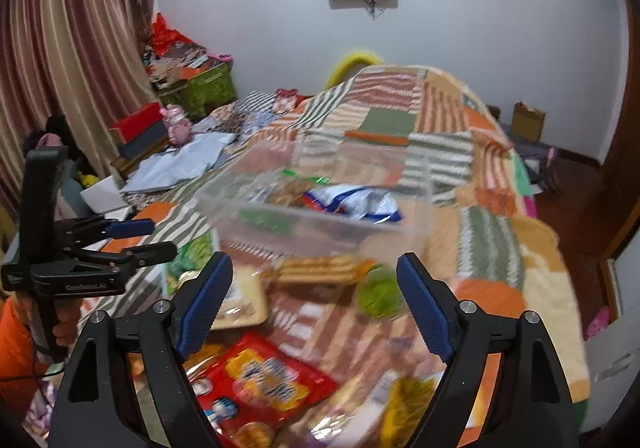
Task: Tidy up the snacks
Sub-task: 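Grasp the green pea bag with left tool while right tool grasps bread cake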
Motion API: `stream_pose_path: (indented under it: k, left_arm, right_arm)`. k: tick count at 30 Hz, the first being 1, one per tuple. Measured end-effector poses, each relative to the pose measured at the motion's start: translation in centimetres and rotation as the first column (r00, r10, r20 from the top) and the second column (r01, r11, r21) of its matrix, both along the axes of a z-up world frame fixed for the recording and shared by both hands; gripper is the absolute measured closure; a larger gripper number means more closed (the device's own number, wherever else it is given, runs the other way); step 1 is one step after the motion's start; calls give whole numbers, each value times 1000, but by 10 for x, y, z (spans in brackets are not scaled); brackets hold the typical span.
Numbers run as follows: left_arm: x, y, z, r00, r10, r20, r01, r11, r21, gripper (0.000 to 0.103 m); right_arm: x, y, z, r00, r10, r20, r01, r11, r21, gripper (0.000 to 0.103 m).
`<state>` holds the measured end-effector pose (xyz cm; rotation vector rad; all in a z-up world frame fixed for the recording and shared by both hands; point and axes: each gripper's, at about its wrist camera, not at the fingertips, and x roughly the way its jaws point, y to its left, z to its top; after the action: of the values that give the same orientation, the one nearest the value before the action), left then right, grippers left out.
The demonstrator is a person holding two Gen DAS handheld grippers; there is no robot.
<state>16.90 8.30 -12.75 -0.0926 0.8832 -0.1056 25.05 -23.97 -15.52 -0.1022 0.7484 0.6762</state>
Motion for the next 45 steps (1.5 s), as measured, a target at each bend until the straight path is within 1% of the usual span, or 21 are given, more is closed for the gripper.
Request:
stream_pose_path:
  k: [5,10,13,17,23,26,32,35,42,45]
  left_arm:
    - [-19,8,-10,1000,15,-24,-15,1000,-22,39]
    - [-34,10,-17,999,15,-30,-15,1000,-2,39]
    - [-38,9,-20,999,4,-32,-4,1000,8,39]
    - [-38,7,-23,1000,-10,-26,11,1000,13,39]
    - [-31,9,-28,999,-17,-31,17,1000,-3,39]
    - [-28,10,-30,999,-15,-36,14,1000,-15,39]
    - [-16,6,-29,999,-28,-32,28,999,-16,39]
    - [-5,2,-30,999,-38,-30,38,999,-11,37]
    - [21,-4,-40,997,-53,-53,52,999,-15,36]
    - [23,-6,-43,998,-49,-42,49,999,0,36]
  right_arm:
    - [-5,28,-21,995,72,-63,-72,997,-9,17]
    - [-5,54,-41,986,125,-111,-130,991,-39,17]
    - [-1,66,-52,976,153,-155,-162,986,-48,17]
    - [5,77,-63,965,171,-201,-187,980,-68,17]
    - [9,81,-73,949,196,-248,-215,975,-54,17]
    - [10,79,-74,945,202,-258,-215,976,-25,24]
    - [3,71,-68,962,179,-208,-191,981,-38,26]
    - [0,65,-63,965,175,-194,-186,982,-36,26]
    - [-4,50,-50,972,161,-170,-164,987,-1,26]
    - [-6,45,-45,977,150,-152,-150,989,7,26]
